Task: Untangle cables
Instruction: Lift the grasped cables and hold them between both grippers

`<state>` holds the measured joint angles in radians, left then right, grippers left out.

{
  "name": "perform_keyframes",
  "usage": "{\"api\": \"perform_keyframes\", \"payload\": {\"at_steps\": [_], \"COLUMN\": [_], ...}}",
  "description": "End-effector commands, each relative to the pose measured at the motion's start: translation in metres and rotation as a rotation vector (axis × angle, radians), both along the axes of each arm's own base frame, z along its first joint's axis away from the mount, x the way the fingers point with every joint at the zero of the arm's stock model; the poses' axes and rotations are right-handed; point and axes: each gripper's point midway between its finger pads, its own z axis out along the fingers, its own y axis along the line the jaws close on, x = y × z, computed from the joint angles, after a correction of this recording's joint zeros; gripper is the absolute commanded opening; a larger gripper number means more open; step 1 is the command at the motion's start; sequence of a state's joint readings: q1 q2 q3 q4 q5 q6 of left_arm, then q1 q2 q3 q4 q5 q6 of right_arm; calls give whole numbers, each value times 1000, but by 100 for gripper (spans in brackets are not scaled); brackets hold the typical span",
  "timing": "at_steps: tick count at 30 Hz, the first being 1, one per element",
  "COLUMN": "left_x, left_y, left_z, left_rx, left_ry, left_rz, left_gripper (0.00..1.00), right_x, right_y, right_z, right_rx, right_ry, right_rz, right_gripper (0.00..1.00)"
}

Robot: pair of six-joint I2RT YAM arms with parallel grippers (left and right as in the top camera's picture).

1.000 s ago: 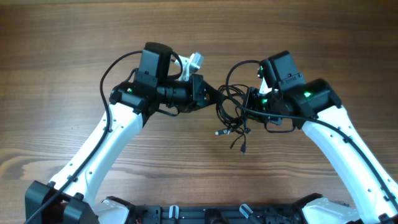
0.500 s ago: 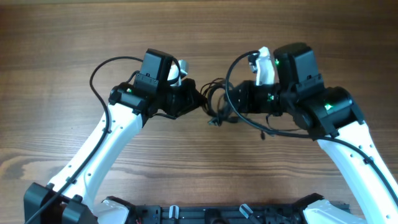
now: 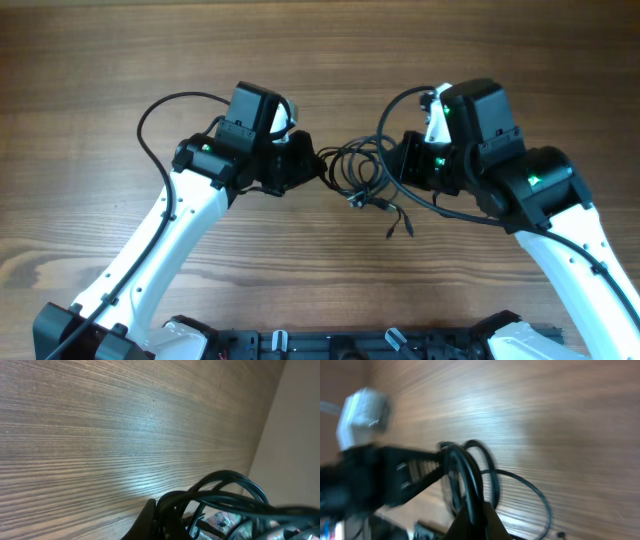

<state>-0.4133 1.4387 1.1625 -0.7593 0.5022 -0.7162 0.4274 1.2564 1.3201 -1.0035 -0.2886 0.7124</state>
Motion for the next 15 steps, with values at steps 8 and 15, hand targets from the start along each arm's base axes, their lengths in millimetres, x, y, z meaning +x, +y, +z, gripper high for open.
{"api": "perform_keyframes", "payload": {"at_steps": [8, 15], "left_x": [16, 13], "left_y": [33, 28], "left_z": [-23, -21], "left_rx": [149, 115], "left_ry": [13, 27], "left_rz": [155, 137], "left_gripper": [4, 4], "right_x": [7, 2], "right_y": [-30, 4], "right_z": [18, 37], "right_rx": [0, 120], "right_ry": [-9, -61], "right_rz": [-267, -50], "right_gripper": [25, 35]}}
